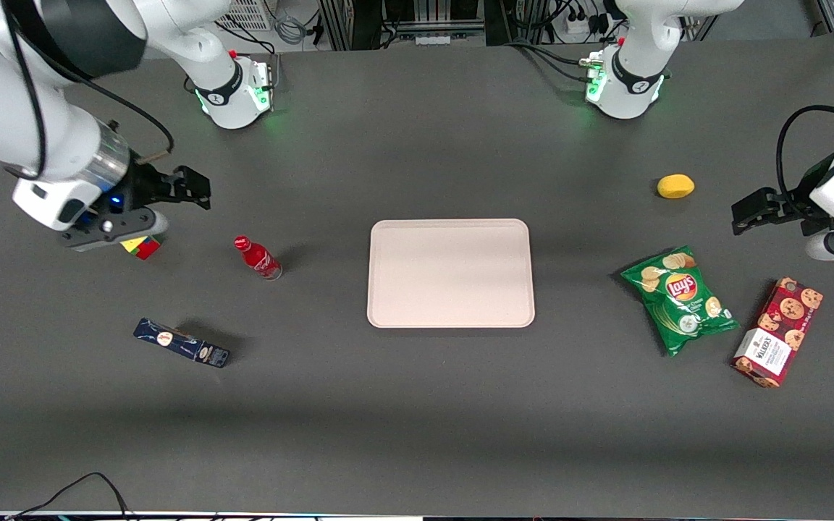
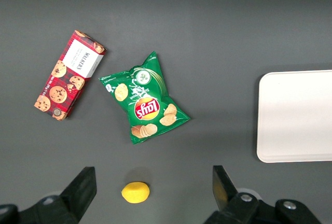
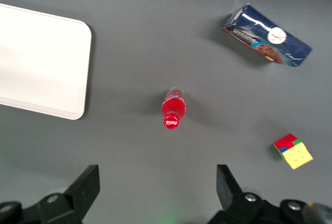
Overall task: Place coke bottle on tray
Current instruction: 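Lower the right gripper over the bottle's middle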
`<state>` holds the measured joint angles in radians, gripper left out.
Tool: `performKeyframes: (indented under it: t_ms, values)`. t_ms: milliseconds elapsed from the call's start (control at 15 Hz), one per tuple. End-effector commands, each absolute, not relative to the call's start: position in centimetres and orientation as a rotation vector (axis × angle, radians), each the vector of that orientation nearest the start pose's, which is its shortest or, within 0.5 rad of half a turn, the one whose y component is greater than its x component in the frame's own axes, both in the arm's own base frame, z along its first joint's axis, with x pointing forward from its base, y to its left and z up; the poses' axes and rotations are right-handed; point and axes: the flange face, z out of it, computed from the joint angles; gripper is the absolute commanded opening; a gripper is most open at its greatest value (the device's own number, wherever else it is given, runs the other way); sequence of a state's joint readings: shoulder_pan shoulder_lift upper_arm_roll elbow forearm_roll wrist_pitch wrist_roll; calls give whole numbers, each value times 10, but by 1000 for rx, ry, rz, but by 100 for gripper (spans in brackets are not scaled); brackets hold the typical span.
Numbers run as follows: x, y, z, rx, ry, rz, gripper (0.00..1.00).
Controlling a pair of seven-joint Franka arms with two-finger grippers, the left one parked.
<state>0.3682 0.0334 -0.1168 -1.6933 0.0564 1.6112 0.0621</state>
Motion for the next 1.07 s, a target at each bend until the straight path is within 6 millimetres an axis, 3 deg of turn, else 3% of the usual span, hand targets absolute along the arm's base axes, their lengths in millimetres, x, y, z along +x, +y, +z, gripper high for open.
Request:
performKeyframes:
  t_ms: [0,333,733,1000]
  values:
    - [529,151,504,-3077,-264,198,100]
    - [515,146,446,-3080,-264,124,100]
    - [500,144,398,-3083,-276,87,100]
    - [499,144,380,-3086,-276,72,100]
